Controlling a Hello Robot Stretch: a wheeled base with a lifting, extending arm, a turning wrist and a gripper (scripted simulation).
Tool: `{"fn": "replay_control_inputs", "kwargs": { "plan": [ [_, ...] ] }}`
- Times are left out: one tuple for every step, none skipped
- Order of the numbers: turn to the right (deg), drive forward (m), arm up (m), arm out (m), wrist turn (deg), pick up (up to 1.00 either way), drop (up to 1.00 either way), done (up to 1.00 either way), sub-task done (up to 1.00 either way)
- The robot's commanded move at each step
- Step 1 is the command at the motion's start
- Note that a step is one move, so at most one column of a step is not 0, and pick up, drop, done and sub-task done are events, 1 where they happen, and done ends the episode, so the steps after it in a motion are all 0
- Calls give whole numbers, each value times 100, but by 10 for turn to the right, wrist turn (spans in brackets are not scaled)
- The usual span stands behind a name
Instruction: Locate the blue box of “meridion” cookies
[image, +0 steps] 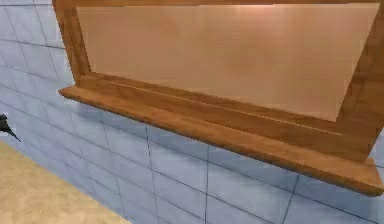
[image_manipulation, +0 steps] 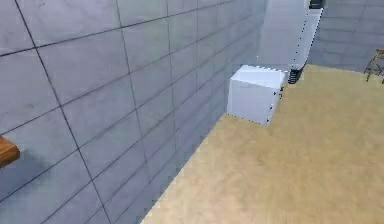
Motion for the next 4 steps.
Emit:
{"fn": "replay_control_inputs", "kwargs": {
  "plan": [
    [-450,0,0,0,0,0,0,0,0],
    [-240,0,0,0,0,0,0,0,0],
    [0,100,0,0,0,0,0,0,0],
    [0,100,0,0,0,0,0,0,0]
  ]
}}
